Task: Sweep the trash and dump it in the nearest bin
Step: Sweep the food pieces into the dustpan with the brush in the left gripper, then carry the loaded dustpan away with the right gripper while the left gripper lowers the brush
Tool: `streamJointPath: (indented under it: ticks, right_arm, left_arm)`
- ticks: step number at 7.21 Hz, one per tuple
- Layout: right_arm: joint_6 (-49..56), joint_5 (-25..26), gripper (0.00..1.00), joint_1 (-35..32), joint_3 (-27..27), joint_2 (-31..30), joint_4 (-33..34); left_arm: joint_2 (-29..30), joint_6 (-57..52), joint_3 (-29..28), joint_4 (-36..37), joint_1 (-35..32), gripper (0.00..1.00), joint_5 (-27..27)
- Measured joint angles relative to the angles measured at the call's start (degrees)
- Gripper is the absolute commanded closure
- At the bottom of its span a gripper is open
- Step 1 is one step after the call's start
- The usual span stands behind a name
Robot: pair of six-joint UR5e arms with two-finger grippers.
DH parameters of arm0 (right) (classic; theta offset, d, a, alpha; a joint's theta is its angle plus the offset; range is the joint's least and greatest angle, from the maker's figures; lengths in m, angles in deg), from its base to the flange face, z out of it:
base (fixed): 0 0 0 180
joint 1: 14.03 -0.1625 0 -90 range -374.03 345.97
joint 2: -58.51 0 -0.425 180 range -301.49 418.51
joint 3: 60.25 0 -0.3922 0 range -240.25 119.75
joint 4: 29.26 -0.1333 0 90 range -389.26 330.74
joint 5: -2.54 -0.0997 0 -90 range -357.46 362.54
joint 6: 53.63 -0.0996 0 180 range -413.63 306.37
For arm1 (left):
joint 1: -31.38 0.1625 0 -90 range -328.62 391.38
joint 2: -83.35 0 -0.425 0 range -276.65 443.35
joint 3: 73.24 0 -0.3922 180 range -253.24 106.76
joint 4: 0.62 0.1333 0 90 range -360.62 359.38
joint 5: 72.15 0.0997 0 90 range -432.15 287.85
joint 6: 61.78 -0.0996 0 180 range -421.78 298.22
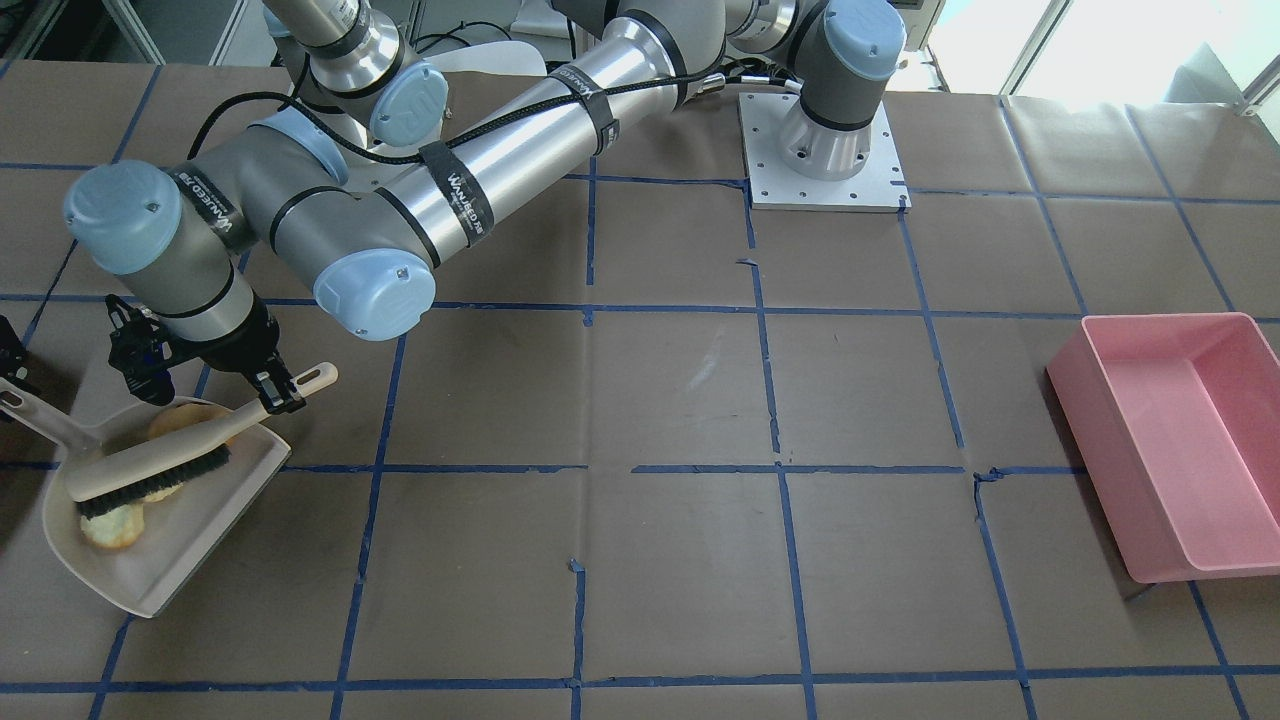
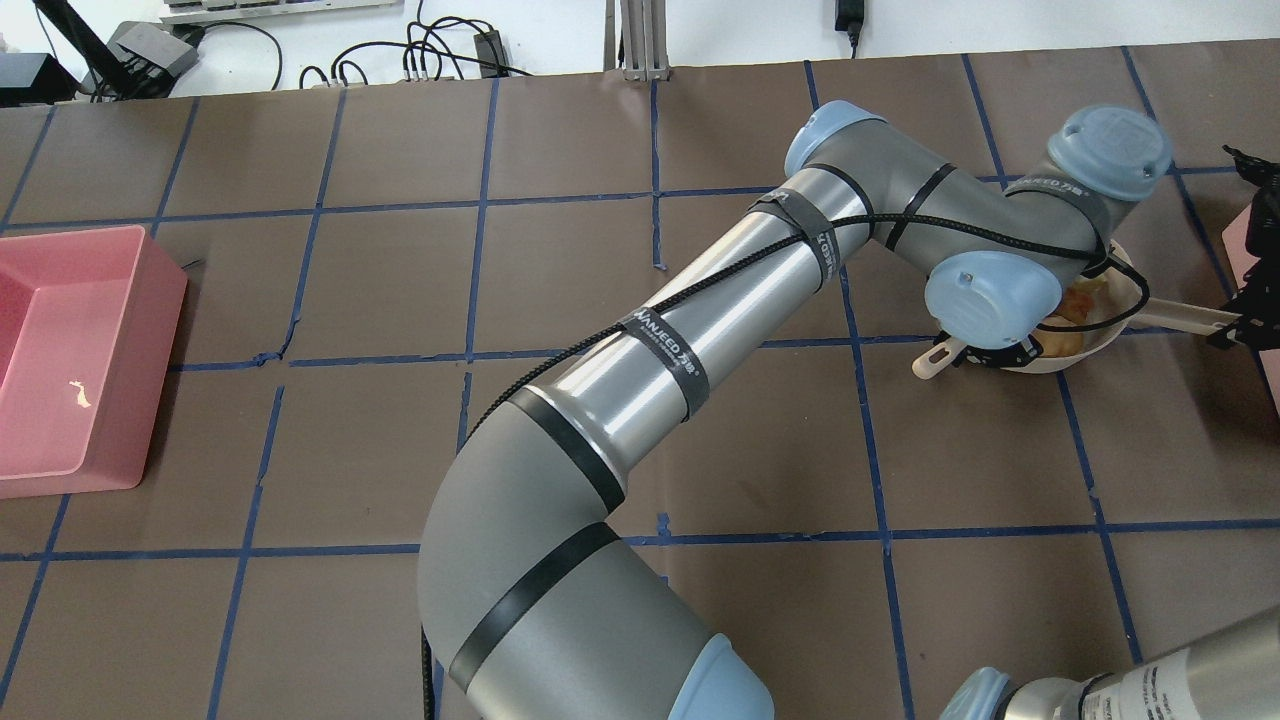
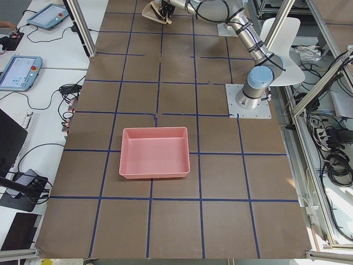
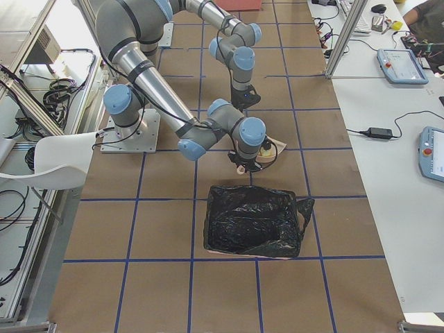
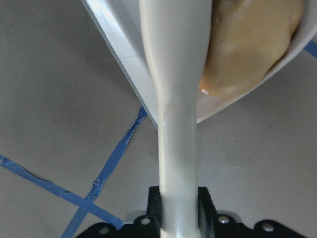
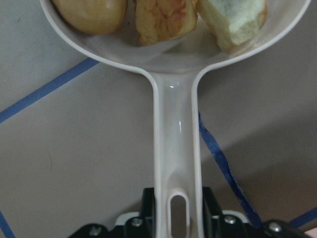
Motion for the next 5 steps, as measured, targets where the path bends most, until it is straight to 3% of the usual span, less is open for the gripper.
streamJointPath:
  ticks: [3,5]
  right_arm:
    - [-0.2,-0.97,0.69,0.26,1.76,-0.09,-0.12]
    - [-0.55,-2.0,0.73,0.56,3.9,-0.14,-0.66]
  left_arm:
    - [-3.6,1.93,1.28,-1.01,1.03,0.98,0.49]
    - [-10.88,2.24,6.85,-5.23,5.07,0.99,0.4]
